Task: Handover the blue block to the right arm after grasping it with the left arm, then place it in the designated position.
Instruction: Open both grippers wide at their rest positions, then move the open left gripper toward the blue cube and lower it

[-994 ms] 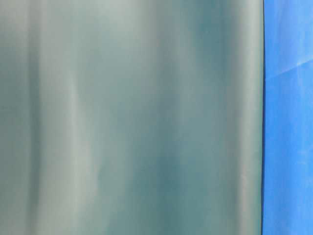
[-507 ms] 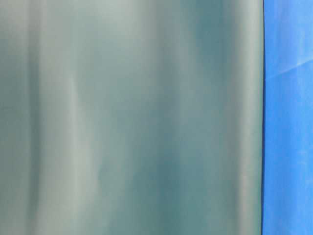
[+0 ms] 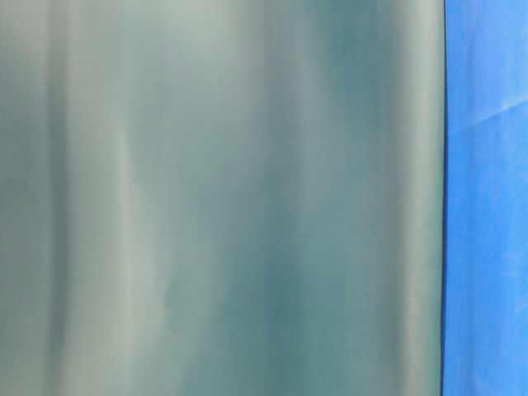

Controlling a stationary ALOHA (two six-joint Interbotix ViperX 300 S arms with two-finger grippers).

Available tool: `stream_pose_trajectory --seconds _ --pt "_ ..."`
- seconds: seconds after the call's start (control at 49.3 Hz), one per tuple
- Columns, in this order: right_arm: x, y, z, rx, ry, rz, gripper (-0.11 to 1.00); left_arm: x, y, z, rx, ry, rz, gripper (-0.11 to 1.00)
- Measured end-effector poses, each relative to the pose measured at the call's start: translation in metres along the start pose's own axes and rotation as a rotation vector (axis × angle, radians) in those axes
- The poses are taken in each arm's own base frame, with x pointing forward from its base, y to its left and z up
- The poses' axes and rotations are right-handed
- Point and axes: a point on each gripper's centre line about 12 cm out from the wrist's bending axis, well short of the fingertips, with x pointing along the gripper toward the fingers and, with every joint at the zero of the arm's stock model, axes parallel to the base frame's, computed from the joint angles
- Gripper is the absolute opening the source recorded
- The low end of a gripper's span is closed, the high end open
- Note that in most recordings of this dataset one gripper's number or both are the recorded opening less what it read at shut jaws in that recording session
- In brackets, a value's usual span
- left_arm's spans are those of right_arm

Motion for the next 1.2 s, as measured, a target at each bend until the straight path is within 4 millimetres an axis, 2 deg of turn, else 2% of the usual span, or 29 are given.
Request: stream_pose_trajectory --seconds 0.182,0.304,0.426,0.912,1.075,1.196 --pt "0.001 0.0 0.0 0.004 0.003 -0.002 0.96 0.002 0.0 -0.001 -0.002 -0.002 0.0 0.92" --pt "0.001 0.0 -0.001 0.003 0.006 -0.002 0.96 0.011 0.001 -0.005 -0.009 0.006 0.006 0.92" --pt "0.002 -0.001 -0.001 0.003 0.009 -0.003 0.96 0.028 0.002 -0.008 -0.009 0.034 0.008 0.92" --pt "0.002 -0.002 0.001 0.003 0.003 -0.008 0.96 0.127 0.003 -0.012 0.004 0.144 0.009 0.92" --pt "0.002 -0.002 0.001 0.004 0.003 -0.01 0.96 0.15 0.003 -0.009 0.006 0.144 0.009 0.92" --pt "0.002 -0.002 0.001 0.004 0.003 -0.01 0.96 0.159 0.004 -0.008 0.009 0.143 0.01 0.92"
